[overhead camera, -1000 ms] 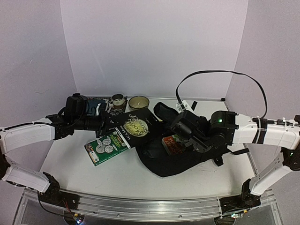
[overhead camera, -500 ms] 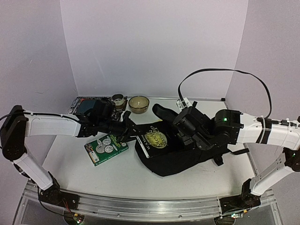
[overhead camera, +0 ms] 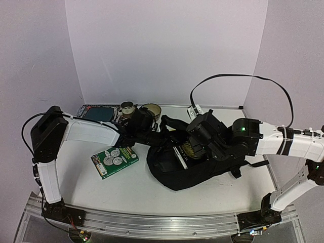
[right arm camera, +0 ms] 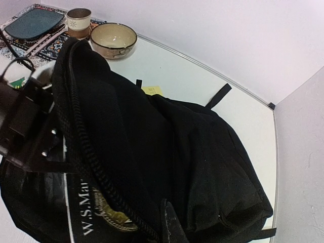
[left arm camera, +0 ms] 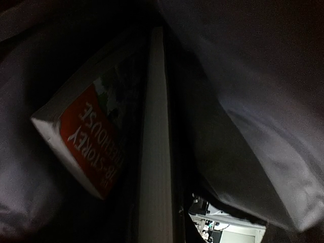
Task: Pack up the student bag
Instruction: Place the book in the largest pocket of the bag.
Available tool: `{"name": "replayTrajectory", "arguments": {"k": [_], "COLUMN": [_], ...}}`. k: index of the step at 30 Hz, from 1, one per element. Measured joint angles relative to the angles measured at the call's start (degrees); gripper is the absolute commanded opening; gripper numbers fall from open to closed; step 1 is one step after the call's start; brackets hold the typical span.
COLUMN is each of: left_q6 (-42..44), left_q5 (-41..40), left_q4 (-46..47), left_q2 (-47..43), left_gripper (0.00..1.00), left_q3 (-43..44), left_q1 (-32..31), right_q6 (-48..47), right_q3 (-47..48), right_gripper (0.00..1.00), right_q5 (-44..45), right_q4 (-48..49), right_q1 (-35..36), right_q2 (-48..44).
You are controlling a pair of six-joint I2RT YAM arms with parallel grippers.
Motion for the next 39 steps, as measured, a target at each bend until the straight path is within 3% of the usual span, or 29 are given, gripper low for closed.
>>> {"name": "replayTrajectory", "arguments": {"k": [5, 10, 20, 29, 39], "left_q6": [-2.0, -2.9, -0.2, 9.5, 17.9], "left_q5": [-2.8, -5.2, -11.1, -18.1, -23.7], "left_q4": [2.0, 3.5, 5.6, -3.7, -14.2], "left_q2": [3.8, 7.6, 10.8, 10.8, 7.2], "left_gripper": [0.01, 0.10, 0.41, 0.64, 0.75], "left_q3": [3.1, 6.5, 7.5, 8.7, 10.2], "left_q1": [-1.4, -2.6, -4.7, -4.7, -4.8], "right_q6": [0.0, -0.1, -1.1, -1.3, -1.4], "right_q3": [0.0, 0.0, -0.2, -2.2, -3.4], "right_gripper": [0.00, 0.00, 0.00, 0.00, 0.00], "right_q5": [-0.9, -1.3, -1.3, -1.1, 0.1], "right_q4": [0.5, 0.9, 1.3, 2.4, 3.1], "right_q1": [0.0, 0.0, 0.0, 0.0, 0.0], "right_q2": [0.0, 0.0, 0.0, -0.6, -1.8]}}
